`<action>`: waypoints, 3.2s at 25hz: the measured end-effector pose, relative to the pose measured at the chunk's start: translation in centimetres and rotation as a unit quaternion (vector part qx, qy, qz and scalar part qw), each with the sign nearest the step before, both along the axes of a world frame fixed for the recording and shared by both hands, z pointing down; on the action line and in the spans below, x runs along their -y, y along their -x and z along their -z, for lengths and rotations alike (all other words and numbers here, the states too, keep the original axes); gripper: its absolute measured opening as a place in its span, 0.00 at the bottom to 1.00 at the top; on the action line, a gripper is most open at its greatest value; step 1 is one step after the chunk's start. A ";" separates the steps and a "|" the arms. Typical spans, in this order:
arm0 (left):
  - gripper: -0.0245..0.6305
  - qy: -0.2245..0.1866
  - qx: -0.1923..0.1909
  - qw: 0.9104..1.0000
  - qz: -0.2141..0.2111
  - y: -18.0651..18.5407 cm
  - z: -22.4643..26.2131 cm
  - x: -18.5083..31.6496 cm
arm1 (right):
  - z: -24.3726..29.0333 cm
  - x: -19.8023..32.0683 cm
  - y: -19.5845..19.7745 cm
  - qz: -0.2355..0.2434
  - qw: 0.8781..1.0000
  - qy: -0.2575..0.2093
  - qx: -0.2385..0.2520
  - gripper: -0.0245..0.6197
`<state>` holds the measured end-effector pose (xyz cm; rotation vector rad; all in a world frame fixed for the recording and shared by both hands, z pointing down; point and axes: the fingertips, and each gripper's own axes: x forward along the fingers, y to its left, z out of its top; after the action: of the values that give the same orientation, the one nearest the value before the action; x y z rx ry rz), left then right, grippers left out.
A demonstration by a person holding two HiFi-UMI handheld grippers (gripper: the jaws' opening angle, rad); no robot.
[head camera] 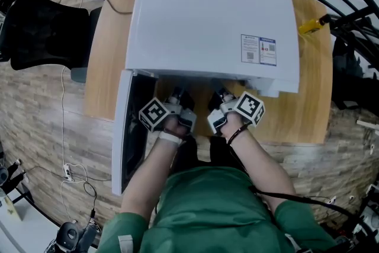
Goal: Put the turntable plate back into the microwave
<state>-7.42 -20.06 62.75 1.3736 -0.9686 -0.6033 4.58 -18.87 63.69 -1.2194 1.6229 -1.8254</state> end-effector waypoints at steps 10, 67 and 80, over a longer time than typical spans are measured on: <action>0.05 -0.002 0.003 1.000 -0.004 -0.6 0.1 1.2 | 0.2 1.7 0.8 0.011 1.000 -0.003 -0.011 0.07; 0.06 -0.314 0.499 0.800 -0.114 -0.4 27.8 -4.7 | 28.5 -3.9 0.2 0.174 0.729 -0.436 -0.497 0.07; 0.06 -0.385 0.516 0.759 -0.100 -2.6 33.3 -4.9 | 34.6 -3.8 -1.2 0.113 0.723 -0.478 -0.486 0.07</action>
<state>-4.78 -15.17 29.46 2.6559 -1.4674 0.0294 5.81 -15.02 29.08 -1.4787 2.7724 -0.0162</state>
